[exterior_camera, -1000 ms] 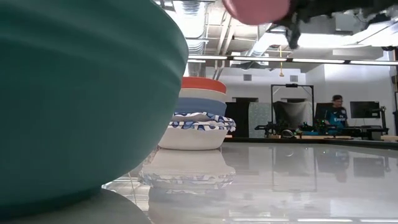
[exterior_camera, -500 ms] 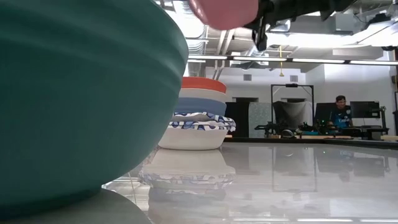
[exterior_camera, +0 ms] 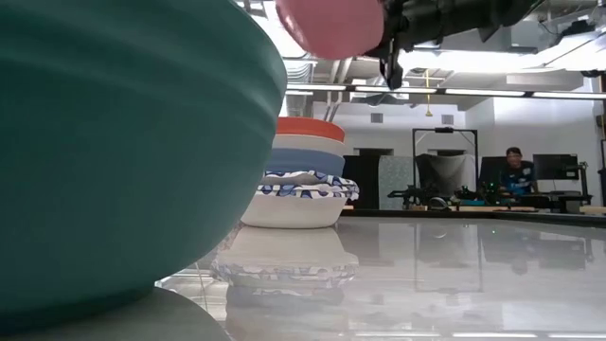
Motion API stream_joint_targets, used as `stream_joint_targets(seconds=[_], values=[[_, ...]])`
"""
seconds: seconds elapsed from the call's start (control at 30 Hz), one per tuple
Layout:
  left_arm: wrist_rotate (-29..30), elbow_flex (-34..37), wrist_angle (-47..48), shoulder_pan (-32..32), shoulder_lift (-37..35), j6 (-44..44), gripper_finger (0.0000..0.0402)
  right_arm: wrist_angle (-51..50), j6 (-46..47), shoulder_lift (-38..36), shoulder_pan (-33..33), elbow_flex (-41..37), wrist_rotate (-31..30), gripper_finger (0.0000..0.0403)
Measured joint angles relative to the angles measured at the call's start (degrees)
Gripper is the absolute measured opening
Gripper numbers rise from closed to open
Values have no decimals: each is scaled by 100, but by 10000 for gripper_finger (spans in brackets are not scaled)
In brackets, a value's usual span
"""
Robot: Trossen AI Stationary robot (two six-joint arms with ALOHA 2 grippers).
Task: Nest bowls inside each other
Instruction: Stack the pink bowl on top of the orange bowl
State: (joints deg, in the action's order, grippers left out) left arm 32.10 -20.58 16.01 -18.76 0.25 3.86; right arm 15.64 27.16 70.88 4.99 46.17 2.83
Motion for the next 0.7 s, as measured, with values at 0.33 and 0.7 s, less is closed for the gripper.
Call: stream_joint_targets(seconds=[0.33, 0.7], values=[[3, 0, -3, 0, 0, 11, 194, 29, 153, 419, 2, 0, 2, 13], [10, 0, 15, 0, 0, 192, 194, -1021, -4, 448, 7, 723, 119, 13]])
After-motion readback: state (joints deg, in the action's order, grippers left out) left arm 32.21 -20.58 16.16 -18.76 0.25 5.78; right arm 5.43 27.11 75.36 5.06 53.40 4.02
